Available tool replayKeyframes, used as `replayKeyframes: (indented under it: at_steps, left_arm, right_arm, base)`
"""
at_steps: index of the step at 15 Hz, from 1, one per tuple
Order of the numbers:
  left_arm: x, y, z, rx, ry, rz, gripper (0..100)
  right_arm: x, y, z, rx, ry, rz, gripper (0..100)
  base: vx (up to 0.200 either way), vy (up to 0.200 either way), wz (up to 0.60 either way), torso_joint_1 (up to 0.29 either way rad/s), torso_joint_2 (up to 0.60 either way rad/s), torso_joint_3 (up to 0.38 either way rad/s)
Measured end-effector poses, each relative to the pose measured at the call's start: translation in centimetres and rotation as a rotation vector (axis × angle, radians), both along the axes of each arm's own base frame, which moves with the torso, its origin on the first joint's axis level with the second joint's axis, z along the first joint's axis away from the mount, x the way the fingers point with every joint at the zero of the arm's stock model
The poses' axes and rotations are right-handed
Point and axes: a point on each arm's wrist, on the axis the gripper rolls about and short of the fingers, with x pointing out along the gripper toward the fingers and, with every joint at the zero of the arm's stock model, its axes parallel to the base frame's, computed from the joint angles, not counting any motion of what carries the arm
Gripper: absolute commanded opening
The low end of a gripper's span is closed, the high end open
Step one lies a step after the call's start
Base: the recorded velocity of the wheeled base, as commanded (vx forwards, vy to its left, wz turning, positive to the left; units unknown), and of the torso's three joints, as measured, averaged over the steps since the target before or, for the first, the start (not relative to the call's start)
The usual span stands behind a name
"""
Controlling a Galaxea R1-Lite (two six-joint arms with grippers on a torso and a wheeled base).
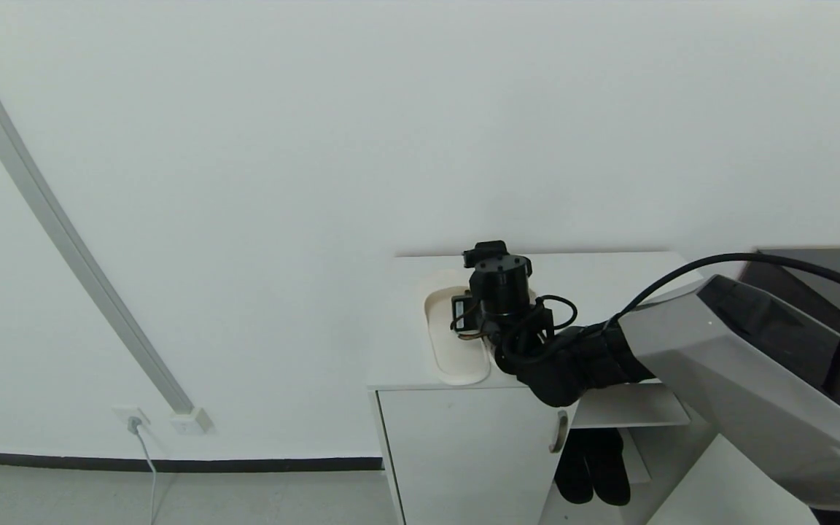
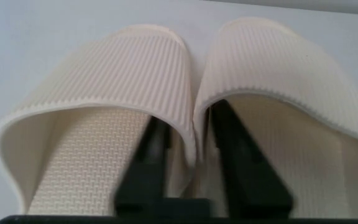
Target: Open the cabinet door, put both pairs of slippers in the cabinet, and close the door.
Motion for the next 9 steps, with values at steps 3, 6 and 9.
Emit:
replayKeyframes:
  at_steps: [3,6,9]
  left_arm:
    - [0.0,0.0,0.0,0.000,0.000,0.000,0]
    - [0.0,0.0,0.0,0.000,0.000,0.000,0]
    - [0.0,0.0,0.0,0.000,0.000,0.000,0]
  right_arm:
    - [0.1,0.0,0.0,0.002,-0.003,-0.003,0]
    - [-0.2,-0.1,0.6,0.008,-0.010,-0.001,0]
    - [-1.4,-0.2,1.3,0.006,-0.008,0.011,0]
  base:
    - [0.000,0.000,0.00,0.000,0.00,0.000]
    - [0.000,0.000,0.00,0.000,0.00,0.000]
    - [0.000,0.000,0.00,0.000,0.00,0.000]
